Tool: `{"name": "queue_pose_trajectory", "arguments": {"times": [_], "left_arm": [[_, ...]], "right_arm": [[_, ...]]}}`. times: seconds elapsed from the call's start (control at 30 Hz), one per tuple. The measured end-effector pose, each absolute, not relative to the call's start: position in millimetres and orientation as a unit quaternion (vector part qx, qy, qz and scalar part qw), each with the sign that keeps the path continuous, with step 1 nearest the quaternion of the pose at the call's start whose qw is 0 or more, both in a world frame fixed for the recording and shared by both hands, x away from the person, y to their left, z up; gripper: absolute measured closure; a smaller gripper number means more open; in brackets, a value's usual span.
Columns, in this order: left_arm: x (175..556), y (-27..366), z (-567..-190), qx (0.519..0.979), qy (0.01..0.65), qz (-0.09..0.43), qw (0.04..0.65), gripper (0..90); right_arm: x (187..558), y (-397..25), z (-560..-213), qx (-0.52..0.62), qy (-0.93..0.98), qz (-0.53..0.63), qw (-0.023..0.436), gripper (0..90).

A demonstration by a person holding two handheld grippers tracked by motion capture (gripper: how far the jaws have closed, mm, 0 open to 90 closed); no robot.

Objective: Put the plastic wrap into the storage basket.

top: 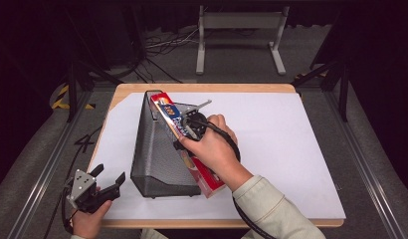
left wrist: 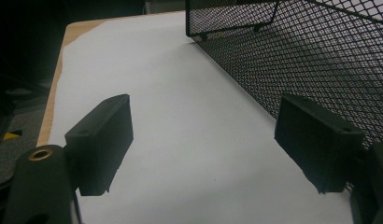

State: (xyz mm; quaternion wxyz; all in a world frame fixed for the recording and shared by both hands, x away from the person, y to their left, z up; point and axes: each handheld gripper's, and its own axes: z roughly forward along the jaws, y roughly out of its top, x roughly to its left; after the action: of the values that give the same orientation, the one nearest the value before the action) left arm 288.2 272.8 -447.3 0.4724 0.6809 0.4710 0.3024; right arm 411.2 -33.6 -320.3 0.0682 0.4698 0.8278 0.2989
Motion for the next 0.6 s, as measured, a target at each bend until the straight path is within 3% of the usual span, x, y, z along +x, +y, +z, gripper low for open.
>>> {"name": "queue_pose_trajectory", "arguments": {"times": [0.6], "left_arm": [[287,274,-447,0.679,0.471,0.303,0.474,20.2]], "right_arm": [[426,-21,-342,0.483,0.837,0.253,0.045,39.6]]}}
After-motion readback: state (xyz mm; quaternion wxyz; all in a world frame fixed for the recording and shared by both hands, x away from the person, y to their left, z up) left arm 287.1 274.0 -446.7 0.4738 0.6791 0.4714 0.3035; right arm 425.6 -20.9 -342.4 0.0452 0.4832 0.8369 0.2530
